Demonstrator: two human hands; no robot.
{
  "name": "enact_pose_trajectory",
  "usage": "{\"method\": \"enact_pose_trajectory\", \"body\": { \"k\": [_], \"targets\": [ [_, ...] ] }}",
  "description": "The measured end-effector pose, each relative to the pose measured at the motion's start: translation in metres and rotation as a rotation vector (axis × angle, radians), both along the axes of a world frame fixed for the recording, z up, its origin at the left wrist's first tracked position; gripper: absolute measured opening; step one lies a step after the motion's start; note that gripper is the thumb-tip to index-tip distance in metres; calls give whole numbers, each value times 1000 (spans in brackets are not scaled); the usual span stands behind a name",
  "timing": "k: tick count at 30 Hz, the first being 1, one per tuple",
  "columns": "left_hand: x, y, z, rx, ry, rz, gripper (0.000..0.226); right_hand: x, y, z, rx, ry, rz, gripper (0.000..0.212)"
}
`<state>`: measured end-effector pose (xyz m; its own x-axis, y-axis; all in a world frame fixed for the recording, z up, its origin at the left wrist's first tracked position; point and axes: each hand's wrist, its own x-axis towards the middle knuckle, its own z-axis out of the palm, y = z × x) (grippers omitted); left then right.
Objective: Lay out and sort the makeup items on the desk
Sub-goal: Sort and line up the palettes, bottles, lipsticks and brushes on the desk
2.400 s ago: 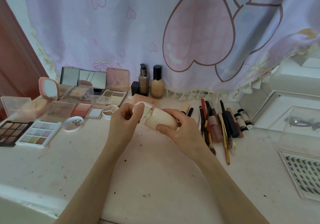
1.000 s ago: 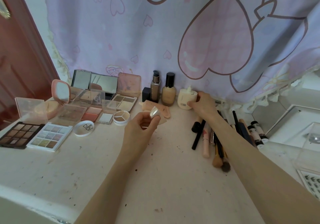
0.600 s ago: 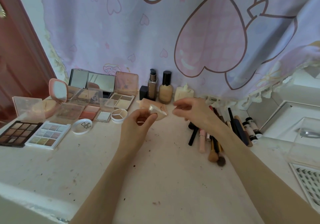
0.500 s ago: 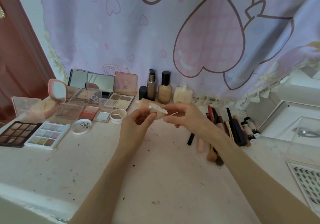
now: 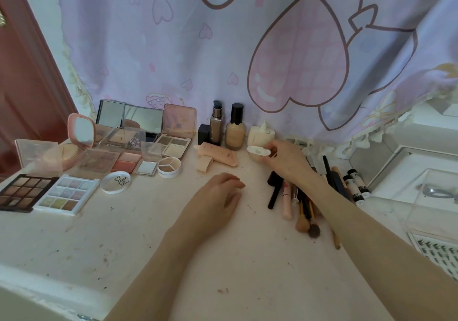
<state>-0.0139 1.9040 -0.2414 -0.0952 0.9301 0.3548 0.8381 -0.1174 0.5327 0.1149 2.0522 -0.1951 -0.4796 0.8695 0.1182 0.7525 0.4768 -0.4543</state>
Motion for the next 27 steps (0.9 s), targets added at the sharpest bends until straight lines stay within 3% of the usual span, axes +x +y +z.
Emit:
{"method": "enact_pose_trajectory", "body": {
  "k": [4, 8, 14, 20, 27],
  "targets": [
    [2, 1, -2, -88, 257, -78, 43, -2, 3, -6, 37, -55, -26, 19],
    [1, 3, -2, -157, 331, -80, 45, -3, 2, -9, 63, -39, -39, 20],
    [0, 4, -3, -156, 334, -82, 45, 2, 1, -6, 11, -9, -44, 36],
    [0, 3, -3, -154, 269, -81, 43, 24, -14, -1, 53, 101, -39, 30],
    [2, 1, -3, -123, 221, -54, 40, 42, -37, -1, 122, 37, 11, 27]
  ]
}}
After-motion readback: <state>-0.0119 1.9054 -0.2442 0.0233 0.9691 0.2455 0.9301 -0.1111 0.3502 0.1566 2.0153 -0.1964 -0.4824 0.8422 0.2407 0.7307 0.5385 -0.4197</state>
